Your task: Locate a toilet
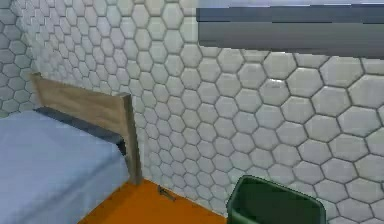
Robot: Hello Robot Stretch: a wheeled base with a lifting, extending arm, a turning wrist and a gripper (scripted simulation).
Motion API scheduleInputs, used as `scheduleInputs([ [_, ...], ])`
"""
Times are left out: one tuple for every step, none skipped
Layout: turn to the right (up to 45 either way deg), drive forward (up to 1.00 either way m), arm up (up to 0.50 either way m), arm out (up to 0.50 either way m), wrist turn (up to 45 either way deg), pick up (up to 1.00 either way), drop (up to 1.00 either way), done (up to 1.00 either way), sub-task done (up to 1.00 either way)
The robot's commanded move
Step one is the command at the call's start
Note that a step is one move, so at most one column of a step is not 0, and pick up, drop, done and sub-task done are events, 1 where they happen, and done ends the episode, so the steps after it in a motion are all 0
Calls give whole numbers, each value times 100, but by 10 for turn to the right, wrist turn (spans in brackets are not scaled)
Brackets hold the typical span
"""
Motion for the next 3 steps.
scheduleInputs([
  [-450,0,0,0,0,0,0,0,0],
  [-450,0,0,0,0,0,0,0,0],
  [-450,0,0,0,0,0,0,0,0],
])
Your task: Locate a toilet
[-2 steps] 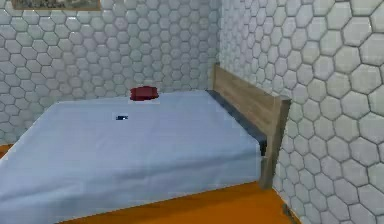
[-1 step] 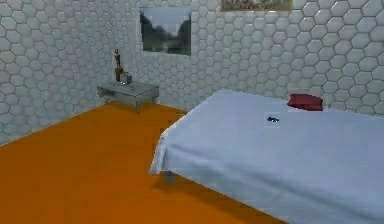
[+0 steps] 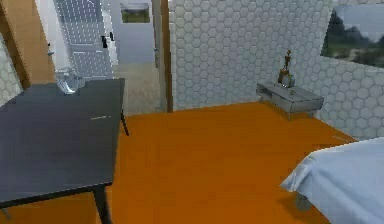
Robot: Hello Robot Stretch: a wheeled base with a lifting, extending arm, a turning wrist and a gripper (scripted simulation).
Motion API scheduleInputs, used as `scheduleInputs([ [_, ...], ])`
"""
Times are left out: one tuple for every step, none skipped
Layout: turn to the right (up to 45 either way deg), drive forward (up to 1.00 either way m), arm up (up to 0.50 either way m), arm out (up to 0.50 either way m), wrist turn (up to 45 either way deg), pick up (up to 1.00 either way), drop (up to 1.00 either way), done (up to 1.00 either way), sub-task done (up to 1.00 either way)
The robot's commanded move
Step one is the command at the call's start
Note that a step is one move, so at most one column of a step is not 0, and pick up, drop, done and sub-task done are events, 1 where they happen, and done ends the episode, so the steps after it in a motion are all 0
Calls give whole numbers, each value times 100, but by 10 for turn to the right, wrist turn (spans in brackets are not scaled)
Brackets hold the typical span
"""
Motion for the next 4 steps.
scheduleInputs([
  [-60,0,0,0,0,0,0,0,0],
  [0,70,0,0,0,0,0,0,0],
  [-120,0,0,0,0,0,0,0,0],
  [0,100,0,0,0,0,0,0,0],
])
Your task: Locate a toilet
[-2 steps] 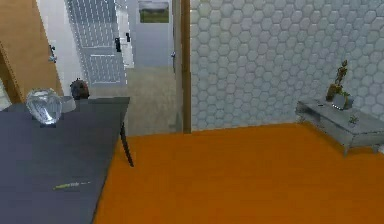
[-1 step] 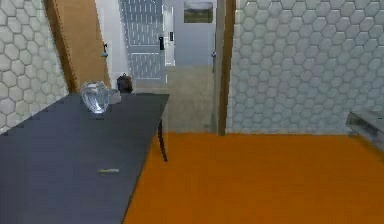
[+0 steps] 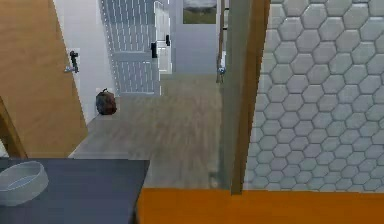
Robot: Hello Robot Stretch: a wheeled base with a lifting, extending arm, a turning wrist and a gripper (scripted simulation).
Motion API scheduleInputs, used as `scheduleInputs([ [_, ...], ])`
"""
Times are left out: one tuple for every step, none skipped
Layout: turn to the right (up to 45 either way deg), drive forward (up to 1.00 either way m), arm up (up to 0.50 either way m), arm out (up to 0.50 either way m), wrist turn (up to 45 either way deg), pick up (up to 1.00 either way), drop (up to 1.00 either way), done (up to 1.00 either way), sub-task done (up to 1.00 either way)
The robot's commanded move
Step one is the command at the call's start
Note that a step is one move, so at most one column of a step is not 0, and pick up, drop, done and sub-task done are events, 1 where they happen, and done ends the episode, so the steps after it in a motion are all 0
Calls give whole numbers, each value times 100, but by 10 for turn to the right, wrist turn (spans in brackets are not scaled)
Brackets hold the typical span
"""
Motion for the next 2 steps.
scheduleInputs([
  [0,100,0,0,0,0,0,0,0],
  [-180,0,0,0,0,0,0,0,0],
])
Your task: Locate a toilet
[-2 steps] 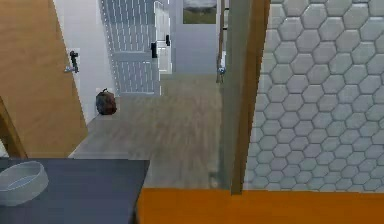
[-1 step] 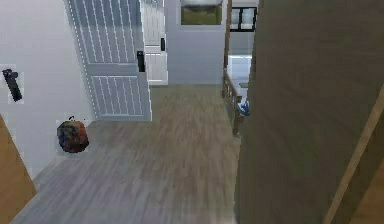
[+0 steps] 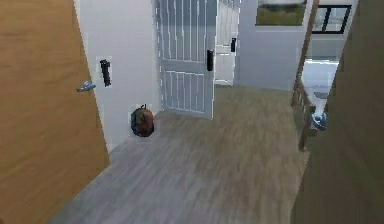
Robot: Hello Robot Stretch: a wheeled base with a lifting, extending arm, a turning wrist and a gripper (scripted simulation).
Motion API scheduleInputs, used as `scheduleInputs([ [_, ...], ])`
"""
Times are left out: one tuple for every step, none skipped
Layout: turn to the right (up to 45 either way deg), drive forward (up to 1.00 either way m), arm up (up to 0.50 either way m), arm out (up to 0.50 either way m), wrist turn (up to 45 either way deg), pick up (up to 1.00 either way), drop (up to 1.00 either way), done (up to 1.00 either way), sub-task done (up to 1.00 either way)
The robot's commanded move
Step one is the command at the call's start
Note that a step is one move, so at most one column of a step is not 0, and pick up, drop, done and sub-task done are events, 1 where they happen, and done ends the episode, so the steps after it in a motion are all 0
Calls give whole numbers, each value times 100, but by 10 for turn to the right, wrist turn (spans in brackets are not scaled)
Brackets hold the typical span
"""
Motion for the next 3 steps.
scheduleInputs([
  [0,15,0,0,0,0,0,0,0],
  [120,0,0,0,0,0,0,0,0],
  [0,100,0,0,0,0,0,0,0],
])
